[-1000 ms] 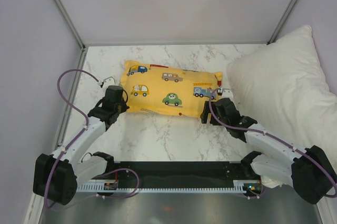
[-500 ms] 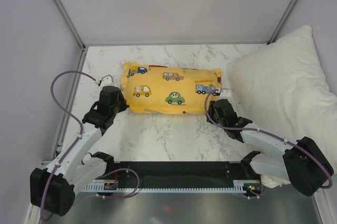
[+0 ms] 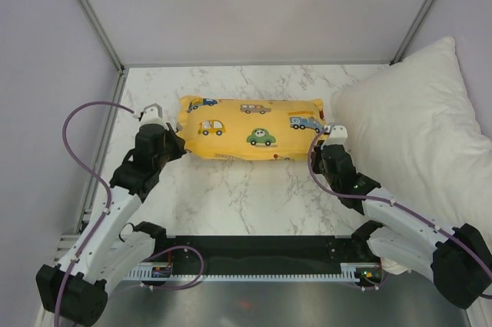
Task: Remove the pillowcase from the pillow
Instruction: Locate the opening of the pillowcase
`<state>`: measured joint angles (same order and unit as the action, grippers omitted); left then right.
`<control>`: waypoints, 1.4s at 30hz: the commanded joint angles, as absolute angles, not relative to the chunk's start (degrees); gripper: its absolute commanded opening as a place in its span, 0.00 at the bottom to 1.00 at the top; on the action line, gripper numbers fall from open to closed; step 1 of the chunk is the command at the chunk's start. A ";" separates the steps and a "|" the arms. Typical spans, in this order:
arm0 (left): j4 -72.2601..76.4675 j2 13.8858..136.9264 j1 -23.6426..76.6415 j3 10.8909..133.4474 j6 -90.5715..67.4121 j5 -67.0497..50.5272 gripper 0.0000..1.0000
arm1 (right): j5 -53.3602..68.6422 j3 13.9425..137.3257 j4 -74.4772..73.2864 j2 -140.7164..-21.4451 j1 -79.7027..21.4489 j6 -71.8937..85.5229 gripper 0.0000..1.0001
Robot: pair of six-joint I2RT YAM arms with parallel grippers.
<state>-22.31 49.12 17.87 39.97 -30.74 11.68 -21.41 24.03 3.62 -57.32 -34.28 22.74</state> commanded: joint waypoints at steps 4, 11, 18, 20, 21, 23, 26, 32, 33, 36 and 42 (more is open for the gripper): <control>-22.23 42.02 18.02 48.68 -26.90 6.95 0.02 | -25.84 29.17 0.10 -48.44 -34.37 19.87 0.00; -24.96 40.96 18.11 57.47 -28.74 0.44 0.02 | -26.02 39.19 -10.36 -42.55 -34.45 18.81 0.00; -28.04 41.83 18.11 64.68 -31.72 0.26 0.02 | -23.74 51.92 -19.95 -42.27 -34.45 19.33 0.00; -27.95 42.45 18.11 65.47 -32.17 -1.05 0.02 | -22.51 54.65 -20.91 -43.06 -34.45 19.68 0.00; -27.78 43.32 18.11 65.83 -32.08 -0.62 0.02 | -22.07 55.28 -21.00 -43.50 -34.45 19.77 0.00; -27.77 45.08 18.02 65.57 -31.21 2.26 0.02 | -22.32 56.25 -21.01 -45.77 -34.45 19.43 0.00; -27.51 49.21 18.02 63.46 -30.32 4.30 0.02 | -23.38 56.52 -20.40 -51.23 -34.45 19.16 0.00; -26.28 57.46 17.93 59.15 -27.25 5.97 0.02 | -20.66 50.02 -12.59 -59.15 -34.45 21.18 0.00; -26.28 58.00 17.93 59.06 -26.29 6.41 0.02 | -20.65 48.36 -11.70 -59.59 -34.45 21.44 0.00; -26.02 60.72 18.02 59.85 -24.88 8.87 0.02 | -21.70 47.64 -10.20 -61.87 -34.45 21.36 0.00; -26.19 70.11 17.75 66.96 -22.68 9.49 0.02 | -25.49 53.69 -10.19 -70.30 -34.45 18.81 0.03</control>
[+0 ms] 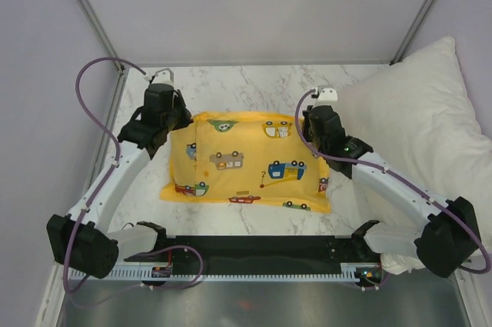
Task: Remove the pillowcase from the pillow
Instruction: Locate the opening of the pillowcase
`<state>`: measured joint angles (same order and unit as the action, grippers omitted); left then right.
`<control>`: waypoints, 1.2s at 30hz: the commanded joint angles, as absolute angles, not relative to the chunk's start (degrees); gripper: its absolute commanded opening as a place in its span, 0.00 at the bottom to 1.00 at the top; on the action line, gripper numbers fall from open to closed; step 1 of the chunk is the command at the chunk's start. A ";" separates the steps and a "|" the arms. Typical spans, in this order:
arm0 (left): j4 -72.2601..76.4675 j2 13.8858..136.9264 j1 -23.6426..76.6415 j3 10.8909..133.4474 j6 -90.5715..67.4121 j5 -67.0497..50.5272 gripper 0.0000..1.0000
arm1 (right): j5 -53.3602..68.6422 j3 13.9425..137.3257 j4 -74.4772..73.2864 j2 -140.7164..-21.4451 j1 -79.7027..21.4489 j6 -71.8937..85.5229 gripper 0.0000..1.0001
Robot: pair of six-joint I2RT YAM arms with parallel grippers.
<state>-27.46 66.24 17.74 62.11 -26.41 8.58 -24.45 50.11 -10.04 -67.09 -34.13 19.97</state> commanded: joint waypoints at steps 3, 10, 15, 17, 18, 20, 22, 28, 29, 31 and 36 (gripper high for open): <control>-26.63 72.42 17.75 69.08 -21.45 9.14 0.11 | -25.75 56.16 -11.25 -72.07 -34.54 18.72 0.33; -25.40 65.85 17.75 69.35 -19.69 11.41 0.86 | -27.86 59.94 -15.55 -68.74 -34.45 14.59 0.87; -24.52 59.51 17.75 65.22 -18.72 13.97 0.98 | -23.47 60.21 -16.87 -66.01 -35.77 14.67 0.88; -24.70 57.49 17.75 62.77 -18.63 14.33 0.99 | -22.94 59.16 -16.96 -66.27 -39.62 15.38 0.87; -24.70 56.87 17.75 61.88 -18.72 14.24 0.99 | -22.94 58.72 -16.96 -66.70 -43.47 16.08 0.87; -24.96 55.73 17.75 59.69 -19.16 14.15 1.00 | -22.94 57.05 -16.88 -68.90 -47.62 19.32 0.87; -25.14 54.15 17.75 58.54 -20.12 14.93 0.99 | -22.59 55.38 -15.65 -71.45 -52.63 22.57 0.86; -26.72 52.21 17.75 56.69 -21.09 17.31 1.00 | -21.27 46.94 -8.71 -76.63 -58.53 31.98 0.83; -26.98 52.29 17.75 56.78 -20.92 17.40 1.00 | -21.36 45.72 -8.53 -77.51 -58.36 33.73 0.82; -27.16 52.21 17.84 56.87 -20.83 16.97 1.00 | -22.14 45.00 -8.35 -80.84 -58.45 35.32 0.82; -27.16 52.38 17.84 56.86 -20.92 16.44 1.00 | -24.26 44.47 -8.44 -89.36 -57.13 38.05 0.84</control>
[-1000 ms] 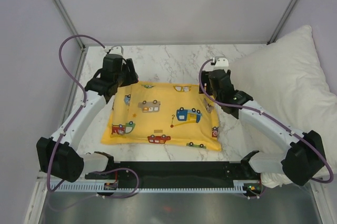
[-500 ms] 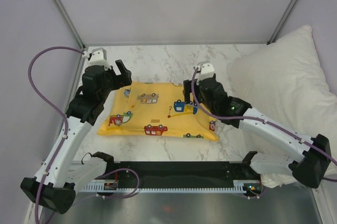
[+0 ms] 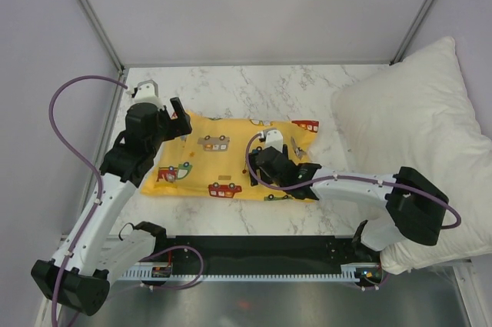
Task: Remove the pillowcase from the pillow
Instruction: Locate the opening of the pillowcase
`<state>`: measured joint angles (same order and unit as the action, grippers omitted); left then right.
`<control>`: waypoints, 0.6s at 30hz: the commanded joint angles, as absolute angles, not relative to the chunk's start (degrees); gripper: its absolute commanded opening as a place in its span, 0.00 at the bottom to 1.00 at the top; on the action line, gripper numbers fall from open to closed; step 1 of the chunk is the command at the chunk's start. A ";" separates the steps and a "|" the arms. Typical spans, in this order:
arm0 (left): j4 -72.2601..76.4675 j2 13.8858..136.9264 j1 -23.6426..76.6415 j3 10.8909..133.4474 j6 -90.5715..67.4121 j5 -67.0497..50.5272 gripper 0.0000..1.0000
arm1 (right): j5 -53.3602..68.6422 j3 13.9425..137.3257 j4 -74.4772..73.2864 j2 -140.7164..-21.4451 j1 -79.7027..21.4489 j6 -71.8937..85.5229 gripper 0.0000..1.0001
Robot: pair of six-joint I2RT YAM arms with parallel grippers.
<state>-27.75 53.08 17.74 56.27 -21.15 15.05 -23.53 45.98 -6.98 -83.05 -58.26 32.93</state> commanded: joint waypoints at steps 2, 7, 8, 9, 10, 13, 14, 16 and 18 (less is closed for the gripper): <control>-27.25 52.30 17.75 56.78 -21.01 16.17 1.00 | -24.43 44.39 -8.26 -90.35 -54.41 38.06 0.85; -27.25 52.29 17.75 55.99 -21.62 15.56 1.00 | -23.91 44.30 -8.26 -88.69 -45.54 35.08 0.86; -27.33 52.38 17.75 55.90 -21.80 15.47 1.00 | -23.99 44.38 -8.26 -88.16 -44.31 34.37 0.86; -27.42 52.64 17.75 55.81 -21.88 15.47 1.00 | -24.08 44.56 -8.35 -87.28 -42.03 33.67 0.86; -27.33 52.82 17.75 55.64 -22.15 15.21 1.00 | -24.26 45.17 -8.96 -86.93 -41.14 32.27 0.86; -27.42 53.09 17.75 54.94 -22.94 14.59 0.99 | -24.52 46.40 -10.19 -86.05 -37.98 30.15 0.87; -27.42 53.17 17.75 54.67 -23.55 14.42 0.99 | -24.61 46.58 -10.63 -85.78 -37.45 29.10 0.87; -27.33 53.44 17.75 53.80 -24.25 13.72 0.99 | -25.31 47.02 -11.68 -85.52 -35.86 28.57 0.88; -27.16 53.88 18.02 53.18 -25.31 13.36 0.99 | -25.57 46.85 -12.04 -84.64 -34.72 27.95 0.88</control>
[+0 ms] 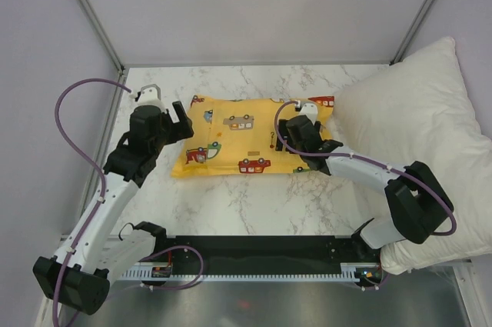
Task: Remove the pillowcase from the pillow
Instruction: Locate the opening of the pillowcase
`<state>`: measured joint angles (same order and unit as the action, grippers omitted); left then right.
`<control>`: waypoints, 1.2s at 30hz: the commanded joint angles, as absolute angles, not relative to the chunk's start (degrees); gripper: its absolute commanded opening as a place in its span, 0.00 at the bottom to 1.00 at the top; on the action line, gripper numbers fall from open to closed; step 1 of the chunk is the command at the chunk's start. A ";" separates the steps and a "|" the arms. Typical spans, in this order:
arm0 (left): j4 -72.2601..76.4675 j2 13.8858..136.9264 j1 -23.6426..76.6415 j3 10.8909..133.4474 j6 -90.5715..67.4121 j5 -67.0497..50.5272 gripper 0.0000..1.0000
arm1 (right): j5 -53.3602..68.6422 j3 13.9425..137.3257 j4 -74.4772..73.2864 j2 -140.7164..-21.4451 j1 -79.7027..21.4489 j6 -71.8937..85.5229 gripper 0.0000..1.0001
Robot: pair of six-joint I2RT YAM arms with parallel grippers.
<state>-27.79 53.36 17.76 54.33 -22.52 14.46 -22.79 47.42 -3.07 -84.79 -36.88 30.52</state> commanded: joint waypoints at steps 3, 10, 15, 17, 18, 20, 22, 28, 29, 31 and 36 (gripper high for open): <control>-26.98 54.58 18.98 52.21 -26.10 13.18 0.98 | -25.93 46.84 -12.83 -83.41 -33.75 26.73 0.88; -27.07 53.09 19.78 50.98 -26.37 13.71 0.98 | -26.62 53.15 -17.48 -77.35 -36.11 23.30 0.86; -26.98 51.86 19.86 50.45 -26.28 13.80 0.99 | -32.08 62.65 -20.04 -80.31 -46.64 22.32 0.86; -26.98 51.77 19.86 50.36 -26.28 13.80 0.99 | -31.56 67.48 -19.69 -84.26 -49.29 22.94 0.86; -26.90 51.85 19.86 50.27 -26.37 13.62 0.99 | -31.38 68.98 -18.82 -85.85 -51.74 22.85 0.86; -26.98 51.94 19.78 50.10 -26.54 13.45 1.00 | -30.59 72.94 -17.59 -90.93 -53.61 23.03 0.86; -26.98 52.12 19.86 50.10 -26.46 13.18 1.00 | -28.83 76.09 -15.74 -94.46 -55.37 23.38 0.86; -26.90 50.80 19.78 49.92 -26.37 13.62 1.00 | -23.74 77.79 -7.13 -105.20 -56.07 26.01 0.86; -26.98 50.63 19.78 49.92 -26.28 13.62 1.00 | -22.34 77.52 -5.81 -106.08 -56.07 26.54 0.86; -26.98 50.36 19.86 49.92 -26.28 13.45 1.00 | -21.10 76.65 -2.82 -108.54 -56.07 27.86 0.86; -26.89 50.45 19.78 49.66 -26.63 12.66 1.00 | -19.86 74.54 -2.55 -112.06 -56.16 29.44 0.71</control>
<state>-27.75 51.20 19.64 50.22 -24.86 13.32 -23.07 76.42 -4.62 -109.38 -56.03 26.57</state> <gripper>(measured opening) 0.995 0.767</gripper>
